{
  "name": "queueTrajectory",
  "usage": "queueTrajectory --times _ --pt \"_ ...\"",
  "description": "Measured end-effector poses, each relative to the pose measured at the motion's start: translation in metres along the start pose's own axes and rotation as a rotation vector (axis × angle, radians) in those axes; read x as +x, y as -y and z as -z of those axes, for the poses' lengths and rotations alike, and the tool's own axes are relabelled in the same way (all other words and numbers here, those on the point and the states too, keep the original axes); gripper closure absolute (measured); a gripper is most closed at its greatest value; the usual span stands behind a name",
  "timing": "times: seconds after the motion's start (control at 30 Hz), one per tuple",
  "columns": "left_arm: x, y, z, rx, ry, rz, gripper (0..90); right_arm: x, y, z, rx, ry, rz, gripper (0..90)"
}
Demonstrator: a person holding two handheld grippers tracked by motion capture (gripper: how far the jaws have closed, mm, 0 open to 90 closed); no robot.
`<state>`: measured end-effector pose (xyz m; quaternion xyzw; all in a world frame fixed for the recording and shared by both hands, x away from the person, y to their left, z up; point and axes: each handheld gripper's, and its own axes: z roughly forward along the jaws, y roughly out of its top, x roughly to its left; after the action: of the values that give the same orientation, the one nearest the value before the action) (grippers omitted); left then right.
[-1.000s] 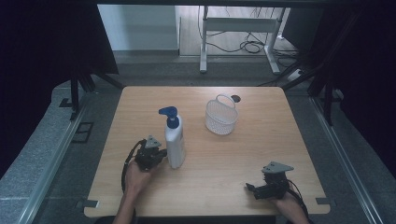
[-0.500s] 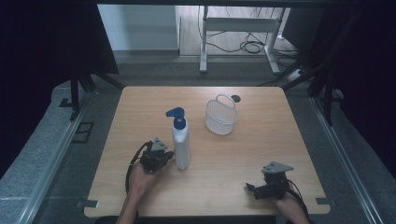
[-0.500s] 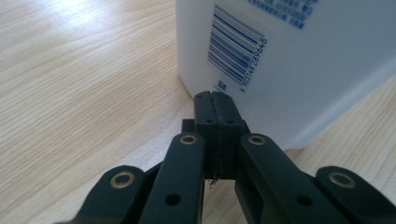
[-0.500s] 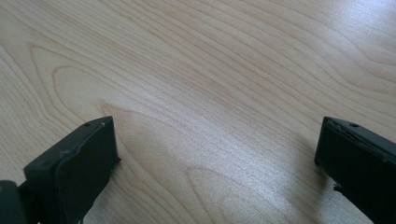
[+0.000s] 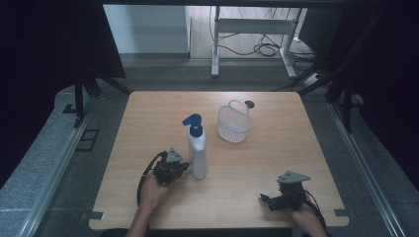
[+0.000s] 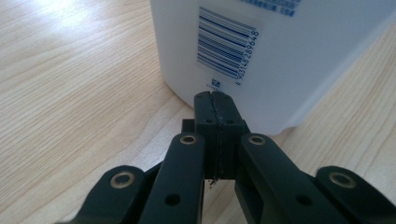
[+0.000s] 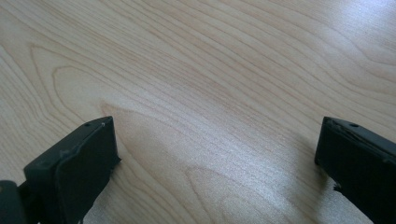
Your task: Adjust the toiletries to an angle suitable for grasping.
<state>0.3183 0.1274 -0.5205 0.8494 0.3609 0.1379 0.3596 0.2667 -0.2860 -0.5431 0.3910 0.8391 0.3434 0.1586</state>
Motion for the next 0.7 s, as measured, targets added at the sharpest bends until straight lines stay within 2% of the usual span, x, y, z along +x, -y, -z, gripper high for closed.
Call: queueTrajectory --times 0.7 --pt "-0.025 -0.01 -0.006 -0.007 0.044 -0.059 89.2 0.0 0.0 0.0 0.0 0.0 0.0 0.0"
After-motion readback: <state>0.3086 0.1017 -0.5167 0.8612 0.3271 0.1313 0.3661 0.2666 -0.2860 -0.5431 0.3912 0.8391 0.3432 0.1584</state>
